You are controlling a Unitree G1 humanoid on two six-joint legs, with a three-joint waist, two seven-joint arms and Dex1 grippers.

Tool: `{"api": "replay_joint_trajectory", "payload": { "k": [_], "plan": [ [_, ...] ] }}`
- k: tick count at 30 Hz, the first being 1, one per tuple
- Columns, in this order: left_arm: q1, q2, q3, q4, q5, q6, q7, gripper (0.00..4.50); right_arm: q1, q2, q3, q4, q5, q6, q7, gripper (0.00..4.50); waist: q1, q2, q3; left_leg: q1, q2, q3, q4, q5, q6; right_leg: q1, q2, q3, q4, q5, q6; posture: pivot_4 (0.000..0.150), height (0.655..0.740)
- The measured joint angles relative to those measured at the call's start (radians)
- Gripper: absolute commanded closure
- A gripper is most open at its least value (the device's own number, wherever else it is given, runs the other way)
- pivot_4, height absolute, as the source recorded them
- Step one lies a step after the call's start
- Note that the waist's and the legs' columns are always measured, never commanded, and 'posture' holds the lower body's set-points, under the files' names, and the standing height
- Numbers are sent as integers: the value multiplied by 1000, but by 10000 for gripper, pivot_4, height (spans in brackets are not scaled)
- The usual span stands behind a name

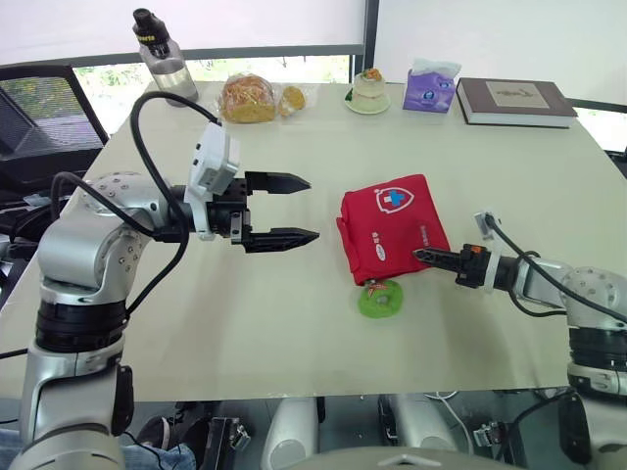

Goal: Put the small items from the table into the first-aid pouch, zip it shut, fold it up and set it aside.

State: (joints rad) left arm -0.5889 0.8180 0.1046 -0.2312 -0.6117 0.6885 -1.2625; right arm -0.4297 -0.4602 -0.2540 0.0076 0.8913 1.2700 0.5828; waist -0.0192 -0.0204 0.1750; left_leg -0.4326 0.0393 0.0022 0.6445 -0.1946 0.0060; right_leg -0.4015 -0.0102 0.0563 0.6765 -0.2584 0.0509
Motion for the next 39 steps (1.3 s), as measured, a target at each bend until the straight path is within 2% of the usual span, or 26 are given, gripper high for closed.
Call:
{"api": "replay_joint_trajectory", "payload": {
  "k": [6, 9, 11, 17, 19, 22, 24, 25, 28, 29, 30, 32, 36, 39],
  "plan": [
    [-43, -22, -19, 14, 1, -21, 27, 0, -42, 103, -126, 15, 20, -33, -155, 44732, 2, 0, 0, 0, 0, 1, 0, 0, 0, -1, 0, 1, 0, 0, 1, 1500, 7400],
    [-86, -64, -30, 39, 0, -24, 78, 0, -119, 197, -253, 72, 10, -164, -338, 44732, 0, 0, 1, -1, 0, 2, -1, 0, 0, -2, 0, 2, 0, 0, 0, 1500, 7400],
    [-94, -68, -30, 40, -2, -20, 88, 0, -131, 205, -274, 87, 0, -210, -374, 44732, 0, 0, 1, -2, 0, 3, -2, 0, 0, -3, 0, 3, 0, 1, 0, 1500, 7400],
    [-149, -105, -27, 49, -35, 20, 167, 0, -204, 285, -400, 222, -90, -559, -568, 44732, -5, 0, 1, -5, -1, 7, -5, 0, 0, -10, 0, 8, 1, 1, 0, 1500, 7400],
    [-153, -110, -27, 50, -39, 28, 181, 0, -224, 300, -417, 249, -101, -613, -599, 44732, -13, 1, 1, -5, 0, 8, -5, 0, 0, -10, 0, 9, 1, 1, 0, 1500, 7400],
    [-172, -167, -24, 56, -57, 79, 272, 0, -358, 347, -518, 406, -146, -906, -776, 44732, -27, 2, 2, -4, 0, 11, -7, 0, 0, -10, 0, 11, 1, 1, 0, 1500, 7400],
    [-164, -201, -35, 44, -69, 102, 309, 0, -405, 376, -544, 461, -138, -998, -825, 44732, -34, 2, 2, -3, 0, 11, -8, 0, 0, -10, 0, 12, 2, 1, 0, 1500, 7400],
    [-156, -210, -36, 36, -78, 109, 321, 0, -417, 392, -544, 480, -130, -1014, -836, 38562, -40, 2, 2, -2, 0, 11, -8, 0, 0, -10, 0, 13, 2, 1, 0, 1500, 7400],
    [-151, -215, -36, 22, -81, 113, 336, 0, -411, 411, -542, 487, -104, -1001, -834, 31728, -45, 2, 2, -2, 0, 12, -9, 0, 0, -10, 0, 13, 2, 1, 0, 1500, 7400],
    [-150, -215, -35, 15, -82, 113, 346, 0, -390, 420, -524, 468, -74, -941, -829, 25836, -46, 2, 2, -2, 0, 12, -9, 0, 0, -10, 0, 13, 2, 1, 0, 1500, 7400],
    [-150, -214, -35, 15, -83, 113, 348, 0, -384, 423, -518, 463, -67, -927, -829, 24177, -46, 2, 2, -2, 0, 12, -9, 0, 0, -10, 0, 13, 2, 1, 0, 1500, 7400],
    [-140, -210, -33, 10, -84, 113, 354, 0, -323, 430, -469, 407, -23, -812, -825, 15047, -45, 2, 2, -2, 0, 12, -9, 0, 0, -10, 0, 13, 2, 1, 0, 1500, 7400],
    [-104, -191, -25, 6, -86, 112, 357, 0, -213, 376, -392, 253, 22, -645, -803, 906, -39, 2, 2, -2, 0, 12, -9, 0, 0, -10, -1, 13, 2, 1, 0, 1500, 7400],
    [-64, -184, -13, -1, -86, 107, 367, 0, -95, 317, -307, 104, 43, -510, -761, 906, -35, 2, 2, -2, 0, 12, -9, 0, 0, -10, -1, 13, 1, 1, 0, 1500, 7400]
  ]
}}
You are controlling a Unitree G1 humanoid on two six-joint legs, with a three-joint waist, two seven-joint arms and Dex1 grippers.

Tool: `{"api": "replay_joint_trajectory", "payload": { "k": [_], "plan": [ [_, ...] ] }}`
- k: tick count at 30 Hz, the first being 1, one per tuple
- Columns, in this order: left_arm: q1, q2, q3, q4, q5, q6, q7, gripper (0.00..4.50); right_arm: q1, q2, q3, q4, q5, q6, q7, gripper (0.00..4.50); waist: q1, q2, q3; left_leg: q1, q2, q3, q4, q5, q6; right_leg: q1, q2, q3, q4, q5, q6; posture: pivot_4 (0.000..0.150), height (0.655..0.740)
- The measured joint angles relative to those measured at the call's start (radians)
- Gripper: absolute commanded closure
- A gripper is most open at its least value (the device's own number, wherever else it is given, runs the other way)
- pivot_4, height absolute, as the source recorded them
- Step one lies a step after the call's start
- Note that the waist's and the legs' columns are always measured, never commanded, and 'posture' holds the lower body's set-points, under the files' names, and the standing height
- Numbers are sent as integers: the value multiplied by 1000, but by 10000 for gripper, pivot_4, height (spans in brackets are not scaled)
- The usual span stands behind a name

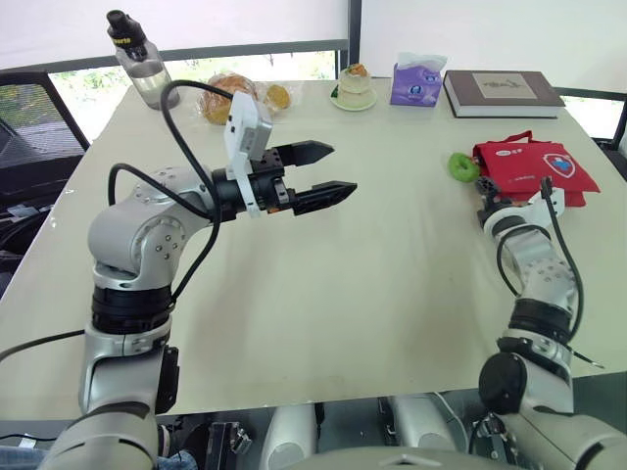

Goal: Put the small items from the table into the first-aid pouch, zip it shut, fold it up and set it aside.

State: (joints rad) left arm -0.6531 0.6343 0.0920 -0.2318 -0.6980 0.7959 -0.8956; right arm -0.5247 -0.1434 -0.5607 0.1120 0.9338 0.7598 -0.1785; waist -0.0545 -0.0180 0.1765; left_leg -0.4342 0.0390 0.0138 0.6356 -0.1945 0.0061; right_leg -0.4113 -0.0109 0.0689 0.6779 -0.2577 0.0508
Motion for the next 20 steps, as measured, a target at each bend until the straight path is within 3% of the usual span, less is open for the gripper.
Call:
{"api": "replay_joint_trajectory", "payload": {
  "k": [4, 6, 9, 13, 20],
  "plan": [
    [92, 3, 17, -51, -1, -2, 35, 0, 211, -185, 218, -231, -48, 97, 209, 906, 1, 1, 0, 0, 0, 2, 0, 0, 0, 0, 0, 2, -1, 0, 0, 1500, 7400],
    [139, 7, 23, -74, -2, -2, 49, 0, 290, -304, 317, -323, -127, 54, 348, 906, 0, 1, 0, 1, 0, 3, 0, 0, 0, 0, 0, 2, -1, -1, 1, 1500, 7400],
    [267, 18, 53, -112, 11, -15, 80, 0, 463, -481, 415, -439, -283, -162, 629, 906, 2, 0, 0, 2, 1, 2, 0, 0, 0, 0, 1, 2, -2, -3, 4, 1500, 7400],
    [494, 48, 76, -161, 98, -47, 149, 0, 681, -598, 406, -425, -402, -426, 927, 906, 6, -2, 1, 2, 1, 3, 0, 0, 0, 0, 0, 3, -1, -3, 4, 1500, 7400],
    [678, 29, 93, -240, 166, -164, 178, 0, 690, -596, 304, -294, -419, -609, 1081, 906, 20, -4, 0, 3, 2, 5, 3, 0, 0, 2, -3, 2, -1, -4, 0, 1500, 7400]
  ]
}}
